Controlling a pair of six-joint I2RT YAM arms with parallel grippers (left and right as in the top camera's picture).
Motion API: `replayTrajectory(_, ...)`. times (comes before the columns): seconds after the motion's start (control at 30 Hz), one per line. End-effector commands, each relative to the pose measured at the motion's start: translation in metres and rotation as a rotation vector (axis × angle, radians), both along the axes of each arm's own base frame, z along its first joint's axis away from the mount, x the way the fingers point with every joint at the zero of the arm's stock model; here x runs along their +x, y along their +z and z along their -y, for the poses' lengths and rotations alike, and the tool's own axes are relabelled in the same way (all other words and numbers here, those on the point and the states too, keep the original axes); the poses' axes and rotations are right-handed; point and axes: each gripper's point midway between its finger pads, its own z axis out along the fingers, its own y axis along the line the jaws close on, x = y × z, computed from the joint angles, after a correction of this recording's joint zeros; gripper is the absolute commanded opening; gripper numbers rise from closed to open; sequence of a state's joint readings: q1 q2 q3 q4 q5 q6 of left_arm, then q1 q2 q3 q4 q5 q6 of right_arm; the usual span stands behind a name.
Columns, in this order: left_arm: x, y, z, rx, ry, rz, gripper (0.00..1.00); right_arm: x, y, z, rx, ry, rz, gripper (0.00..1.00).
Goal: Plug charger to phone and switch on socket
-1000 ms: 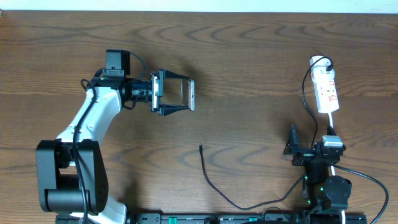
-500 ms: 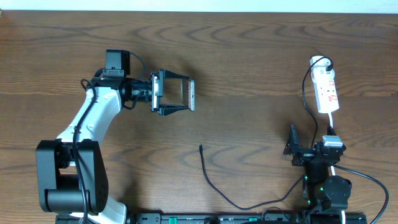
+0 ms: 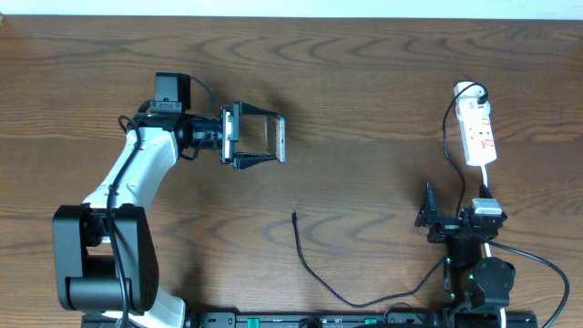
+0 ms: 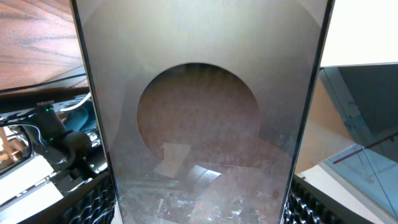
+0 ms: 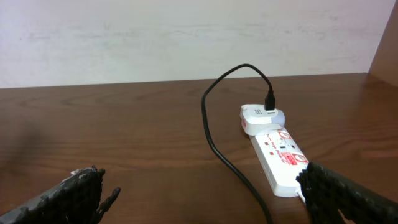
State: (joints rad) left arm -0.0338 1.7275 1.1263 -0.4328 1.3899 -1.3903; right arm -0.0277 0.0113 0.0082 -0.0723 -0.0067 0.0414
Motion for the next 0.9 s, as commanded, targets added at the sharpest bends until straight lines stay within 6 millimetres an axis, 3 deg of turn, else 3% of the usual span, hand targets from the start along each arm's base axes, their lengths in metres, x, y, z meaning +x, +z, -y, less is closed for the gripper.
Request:
replayTrajectory(0.0,-0.0005,0.0289,0.0011,-0.053,-0.026,0.076,0.07,0.0000,-0.0016,-0.0029,0.010,0.010,-0.004,0.99)
replayTrajectory(0.87,-0.0011,0.0299,0.0013,-0.061,-0.026,0.057,0.07,0.0000,-0.0014,-0.0029,0.010,0.010,-0.003,0.99)
